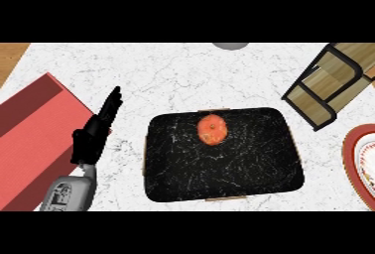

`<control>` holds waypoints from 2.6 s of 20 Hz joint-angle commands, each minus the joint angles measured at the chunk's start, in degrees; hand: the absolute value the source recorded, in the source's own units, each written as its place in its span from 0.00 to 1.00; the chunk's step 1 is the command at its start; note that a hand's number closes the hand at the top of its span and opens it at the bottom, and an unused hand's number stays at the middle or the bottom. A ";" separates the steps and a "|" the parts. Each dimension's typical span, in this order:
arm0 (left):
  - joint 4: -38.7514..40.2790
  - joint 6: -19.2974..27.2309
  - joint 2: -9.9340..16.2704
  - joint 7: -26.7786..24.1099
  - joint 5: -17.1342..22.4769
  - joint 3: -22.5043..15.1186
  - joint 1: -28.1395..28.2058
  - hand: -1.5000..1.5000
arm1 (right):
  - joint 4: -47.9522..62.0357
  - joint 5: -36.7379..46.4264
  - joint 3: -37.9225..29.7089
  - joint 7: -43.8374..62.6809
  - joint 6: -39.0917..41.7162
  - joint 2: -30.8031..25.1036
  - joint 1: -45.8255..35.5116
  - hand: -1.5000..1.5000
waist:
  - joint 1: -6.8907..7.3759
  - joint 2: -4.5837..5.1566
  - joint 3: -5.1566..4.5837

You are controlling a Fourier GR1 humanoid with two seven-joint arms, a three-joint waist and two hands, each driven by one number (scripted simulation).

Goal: Pick the cupcake from the tray and place it in the tiered shelf

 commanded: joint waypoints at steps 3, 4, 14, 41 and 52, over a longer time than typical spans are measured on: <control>-1.53 0.90 -0.77 -0.41 -1.32 -1.07 1.55 0.50 | 4.48 -0.17 3.37 8.53 -5.83 -5.96 -10.52 1.00 | 0.63 0.08 0.05; -1.99 1.07 -1.51 3.79 -1.12 -1.28 -1.57 0.50 | 4.61 0.16 2.98 8.62 -5.52 -5.57 -11.15 1.00 | 0.35 0.04 0.06; -3.46 -1.01 0.01 3.12 0.13 -0.02 -0.81 0.50 | 19.83 6.12 10.12 8.29 -11.59 -12.82 -26.60 1.00 | 0.76 0.11 0.07; -2.79 -0.14 -2.39 1.96 -1.19 -1.60 0.47 0.50 | 50.82 24.17 30.21 -12.36 -25.62 1.04 -57.07 1.00 | 1.64 0.26 0.13; -5.02 -4.21 1.58 3.33 0.96 0.71 1.36 0.50 | 71.45 28.88 31.22 -23.39 -24.20 1.31 -66.52 1.00 | 1.43 0.26 0.10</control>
